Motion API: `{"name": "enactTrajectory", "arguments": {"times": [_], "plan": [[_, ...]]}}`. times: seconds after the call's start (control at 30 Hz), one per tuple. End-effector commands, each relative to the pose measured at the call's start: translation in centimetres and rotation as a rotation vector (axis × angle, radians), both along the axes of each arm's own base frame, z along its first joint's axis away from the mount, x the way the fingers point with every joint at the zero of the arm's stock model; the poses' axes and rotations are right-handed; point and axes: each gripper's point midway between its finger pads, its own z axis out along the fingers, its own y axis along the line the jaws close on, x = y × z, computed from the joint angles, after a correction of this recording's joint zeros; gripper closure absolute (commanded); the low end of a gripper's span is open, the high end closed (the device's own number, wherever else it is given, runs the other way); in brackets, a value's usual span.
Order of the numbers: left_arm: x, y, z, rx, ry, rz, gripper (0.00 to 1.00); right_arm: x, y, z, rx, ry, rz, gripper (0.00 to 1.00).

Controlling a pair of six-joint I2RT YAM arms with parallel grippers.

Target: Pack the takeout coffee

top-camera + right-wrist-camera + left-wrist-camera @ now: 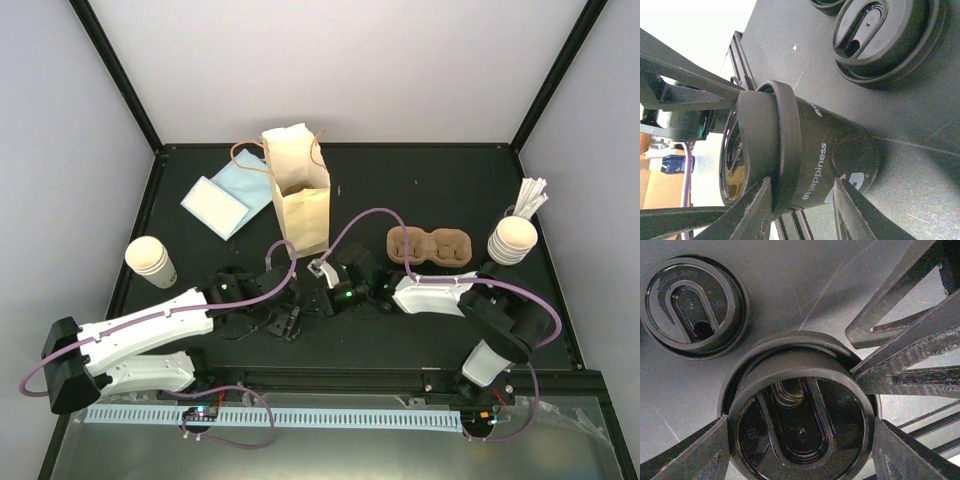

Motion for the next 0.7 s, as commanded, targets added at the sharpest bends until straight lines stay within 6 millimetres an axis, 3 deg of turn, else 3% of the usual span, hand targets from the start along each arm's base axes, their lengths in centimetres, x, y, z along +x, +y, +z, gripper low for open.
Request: {"name": "enactTrajectory", "arguments": {"times": [0.0, 0.67], "plan": [[-4.8, 1.1, -5.0, 0.075, 0.264, -0.036, 0.29, -3.8, -5.4, -9.9, -0.384, 0.181, -0.042, 0.63], [-5.5, 1.6, -5.6, 0.140, 0.318, -0.040, 0.29, -7.2, -7.3, -12.6, -0.458, 0.285, -0.026, 0.65]]}}
